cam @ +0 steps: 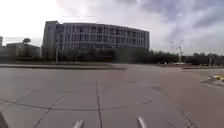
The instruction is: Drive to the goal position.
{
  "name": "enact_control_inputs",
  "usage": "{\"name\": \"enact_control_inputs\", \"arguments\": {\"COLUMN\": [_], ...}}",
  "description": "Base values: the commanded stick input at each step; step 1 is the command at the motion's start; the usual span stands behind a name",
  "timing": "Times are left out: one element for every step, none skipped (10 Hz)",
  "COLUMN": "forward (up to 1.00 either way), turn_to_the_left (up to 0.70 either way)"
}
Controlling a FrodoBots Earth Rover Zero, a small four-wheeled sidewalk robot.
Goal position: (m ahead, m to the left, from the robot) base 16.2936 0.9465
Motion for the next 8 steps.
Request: {"name": "enact_control_inputs", "arguments": {"forward": [1.0,1.0,1.0,1.0,1.0,1.0,1.0,1.0], "turn_to_the_left": [0.0,0.0,0.0,-0.18,-0.27,-0.27,-0.27,-0.27]}}
